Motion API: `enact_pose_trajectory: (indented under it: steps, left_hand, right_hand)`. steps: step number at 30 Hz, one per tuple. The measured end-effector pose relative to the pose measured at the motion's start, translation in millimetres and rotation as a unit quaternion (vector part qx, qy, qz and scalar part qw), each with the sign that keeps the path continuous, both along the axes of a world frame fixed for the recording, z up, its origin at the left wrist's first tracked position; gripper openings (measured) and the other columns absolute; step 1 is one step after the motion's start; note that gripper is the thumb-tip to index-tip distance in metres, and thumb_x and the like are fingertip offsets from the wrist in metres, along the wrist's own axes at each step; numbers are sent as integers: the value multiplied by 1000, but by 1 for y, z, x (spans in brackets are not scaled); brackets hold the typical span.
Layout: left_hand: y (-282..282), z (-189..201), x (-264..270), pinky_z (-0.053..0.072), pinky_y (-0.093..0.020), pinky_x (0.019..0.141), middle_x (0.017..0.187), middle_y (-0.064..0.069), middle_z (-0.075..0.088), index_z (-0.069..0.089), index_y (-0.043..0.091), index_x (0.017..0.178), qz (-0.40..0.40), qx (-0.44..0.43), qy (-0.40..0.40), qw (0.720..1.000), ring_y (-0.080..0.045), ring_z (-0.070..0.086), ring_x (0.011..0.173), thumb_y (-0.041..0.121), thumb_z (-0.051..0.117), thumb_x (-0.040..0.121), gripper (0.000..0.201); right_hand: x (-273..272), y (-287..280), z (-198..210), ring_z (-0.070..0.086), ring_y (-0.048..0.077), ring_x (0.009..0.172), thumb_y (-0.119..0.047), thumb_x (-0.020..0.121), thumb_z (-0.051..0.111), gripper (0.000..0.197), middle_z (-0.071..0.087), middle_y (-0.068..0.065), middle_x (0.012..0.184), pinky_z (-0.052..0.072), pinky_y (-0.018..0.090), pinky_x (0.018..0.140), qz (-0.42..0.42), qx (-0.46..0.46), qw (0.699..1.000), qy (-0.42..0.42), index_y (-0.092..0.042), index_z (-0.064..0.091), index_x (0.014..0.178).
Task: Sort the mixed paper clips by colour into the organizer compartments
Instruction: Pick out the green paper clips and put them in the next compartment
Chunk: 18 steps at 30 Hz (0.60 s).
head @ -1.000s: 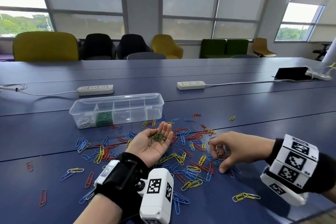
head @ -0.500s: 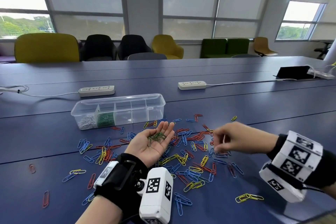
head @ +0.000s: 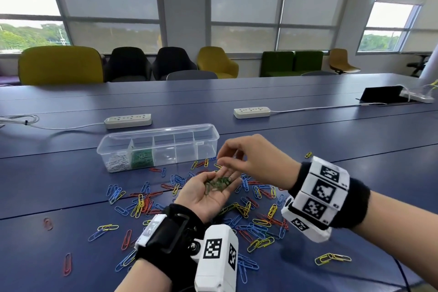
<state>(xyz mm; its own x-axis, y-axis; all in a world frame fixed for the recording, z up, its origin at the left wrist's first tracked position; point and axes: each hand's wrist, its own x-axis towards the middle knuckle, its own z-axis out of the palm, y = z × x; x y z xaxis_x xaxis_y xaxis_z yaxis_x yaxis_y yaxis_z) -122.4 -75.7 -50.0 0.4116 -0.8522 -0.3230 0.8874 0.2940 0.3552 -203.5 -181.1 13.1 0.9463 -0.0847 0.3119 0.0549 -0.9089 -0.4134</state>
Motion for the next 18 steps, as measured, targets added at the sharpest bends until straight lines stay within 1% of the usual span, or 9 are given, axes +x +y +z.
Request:
enact_pose_trajectory:
  steps: [1,2,3,5,7,9,11,14,18]
  left_hand:
    - [1,1,1,48,-47,84,87,-28,67,58,-11,95,-2,-3,8,1000,-36,67,84,7,24,97,39]
    - [1,2,1,47,-45,83,84,-28,67,58,-11,95,-2,-5,18,1000,-35,65,93,8,23,97,39]
    - [2,3,2,45,-46,86,83,-28,67,57,-12,95,0,-7,29,1000,-35,61,102,8,23,98,40]
    - [4,5,3,37,-47,94,83,-28,67,57,-13,94,0,-11,42,999,-36,53,113,8,23,99,40]
    - [5,5,3,38,-46,94,84,-27,67,58,-12,95,-1,-7,41,999,-34,52,117,8,24,99,40]
    - [6,4,4,39,-47,92,85,-26,67,58,-11,95,1,-5,41,999,-33,51,120,8,25,99,39]
    - [6,5,4,39,-48,91,88,-26,66,59,-11,95,7,-5,41,999,-33,51,122,8,25,99,39]
    - [8,6,4,38,-46,93,92,-24,65,58,-11,94,13,-5,38,999,-32,50,124,6,25,98,38]
    - [10,6,8,36,-45,98,100,-22,62,57,-10,94,28,-12,37,999,-32,49,125,4,24,97,37]
  right_hand:
    - [-3,-3,2,52,-2,60,-30,88,62,15,66,-8,74,39,9,62,-11,4,1000,-11,-16,68,87]
    - [-9,-7,4,52,-3,59,-33,89,61,18,62,-11,69,39,9,61,-19,0,1000,-2,-16,66,85]
    - [-15,-13,5,52,-4,58,-36,89,60,21,59,-12,65,39,9,60,-21,-14,999,35,-16,65,83]
    - [-30,-24,4,51,-2,56,-39,86,62,22,59,-12,65,39,9,58,-8,-45,985,167,-17,67,83]
    - [-43,-32,-4,50,-3,56,-38,84,67,20,60,-12,67,37,8,58,13,-47,957,286,-18,70,85]
    - [-52,-35,-16,50,-4,57,-36,80,71,18,60,-13,66,36,10,58,21,-25,940,341,-19,71,86]
    - [-57,-34,-26,51,-3,57,-35,77,74,18,60,-13,64,36,10,57,17,-9,933,359,-19,71,85]
    - [-58,-29,-35,52,0,57,-35,76,75,15,60,-11,63,38,9,55,14,-13,933,360,-22,68,80]
    - [-59,-26,-38,53,-4,52,-27,79,71,9,58,-13,59,39,7,56,27,-22,934,356,-22,65,76]
